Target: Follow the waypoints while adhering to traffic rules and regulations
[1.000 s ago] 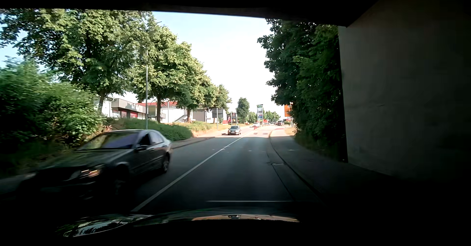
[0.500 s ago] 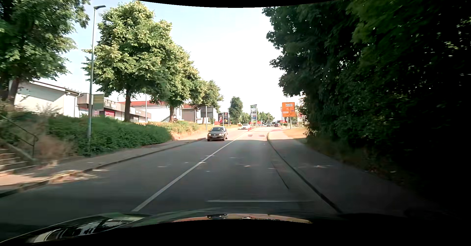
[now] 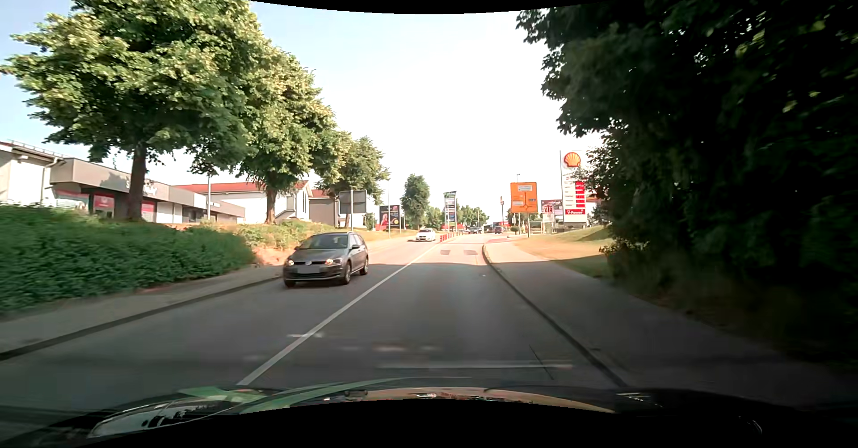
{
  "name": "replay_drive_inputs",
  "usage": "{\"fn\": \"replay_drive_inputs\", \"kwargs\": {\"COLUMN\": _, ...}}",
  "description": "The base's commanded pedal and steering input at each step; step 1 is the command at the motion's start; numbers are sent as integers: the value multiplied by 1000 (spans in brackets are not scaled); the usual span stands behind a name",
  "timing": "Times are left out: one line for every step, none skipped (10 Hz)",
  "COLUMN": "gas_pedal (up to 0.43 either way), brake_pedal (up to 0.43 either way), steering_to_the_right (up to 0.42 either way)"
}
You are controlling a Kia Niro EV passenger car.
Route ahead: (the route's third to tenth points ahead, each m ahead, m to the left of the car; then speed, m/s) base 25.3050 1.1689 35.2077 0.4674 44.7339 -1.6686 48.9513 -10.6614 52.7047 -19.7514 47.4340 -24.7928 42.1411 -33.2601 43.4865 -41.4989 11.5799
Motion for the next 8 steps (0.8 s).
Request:
{"fn": "replay_drive_inputs", "kwargs": {"gas_pedal": 39, "brake_pedal": 0, "steering_to_the_right": 24}}
{"fn": "replay_drive_inputs", "kwargs": {"gas_pedal": 39, "brake_pedal": 0, "steering_to_the_right": 22}}
{"fn": "replay_drive_inputs", "kwargs": {"gas_pedal": 39, "brake_pedal": 0, "steering_to_the_right": 21}}
{"fn": "replay_drive_inputs", "kwargs": {"gas_pedal": 39, "brake_pedal": 0, "steering_to_the_right": 17}}
{"fn": "replay_drive_inputs", "kwargs": {"gas_pedal": 39, "brake_pedal": 0, "steering_to_the_right": 14}}
{"fn": "replay_drive_inputs", "kwargs": {"gas_pedal": 39, "brake_pedal": 0, "steering_to_the_right": 12}}
{"fn": "replay_drive_inputs", "kwargs": {"gas_pedal": 0, "brake_pedal": 0, "steering_to_the_right": 11}}
{"fn": "replay_drive_inputs", "kwargs": {"gas_pedal": 0, "brake_pedal": 0, "steering_to_the_right": 11}}
